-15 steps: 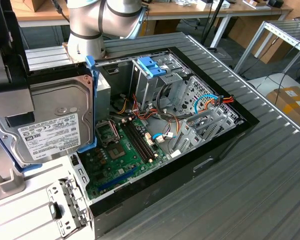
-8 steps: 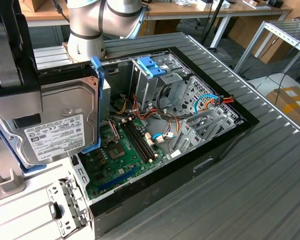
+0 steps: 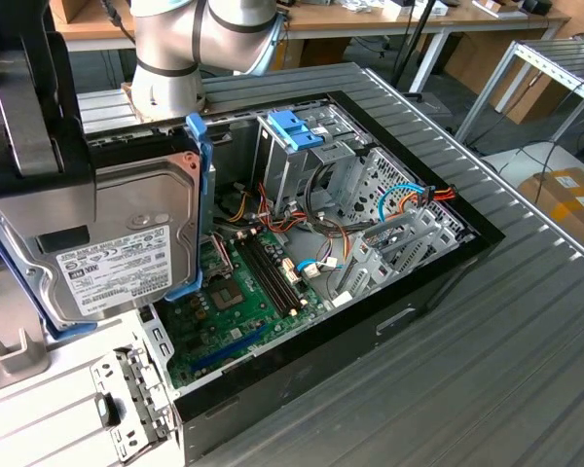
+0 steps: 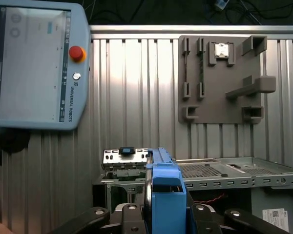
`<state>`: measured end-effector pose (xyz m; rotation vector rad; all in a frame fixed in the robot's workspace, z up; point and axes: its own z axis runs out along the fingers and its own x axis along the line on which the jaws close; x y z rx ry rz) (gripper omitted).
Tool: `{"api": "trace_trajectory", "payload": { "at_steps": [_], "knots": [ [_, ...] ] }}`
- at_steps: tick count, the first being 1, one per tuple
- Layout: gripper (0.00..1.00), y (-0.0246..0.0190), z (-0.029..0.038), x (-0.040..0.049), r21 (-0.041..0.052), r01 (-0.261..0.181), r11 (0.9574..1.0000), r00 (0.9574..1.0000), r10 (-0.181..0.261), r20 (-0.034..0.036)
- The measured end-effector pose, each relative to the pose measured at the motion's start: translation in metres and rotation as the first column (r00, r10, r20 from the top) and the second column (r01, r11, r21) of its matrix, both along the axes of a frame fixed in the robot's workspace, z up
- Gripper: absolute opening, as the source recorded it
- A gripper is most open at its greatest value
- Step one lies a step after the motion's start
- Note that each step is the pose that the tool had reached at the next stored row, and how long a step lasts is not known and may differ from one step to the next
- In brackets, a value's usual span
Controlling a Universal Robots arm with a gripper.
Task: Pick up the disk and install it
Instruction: 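Pick up the disk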
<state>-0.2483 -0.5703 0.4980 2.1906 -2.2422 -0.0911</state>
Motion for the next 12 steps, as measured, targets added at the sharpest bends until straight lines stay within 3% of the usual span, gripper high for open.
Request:
{"api": "trace_trajectory", "payload": {
  "at_steps": [12],
  "knots": [
    [0.37, -0.0067, -0.0003, 0.0054, 0.0, 0.0, 1.0, 1.0, 0.0, 0.0]
  ]
}}
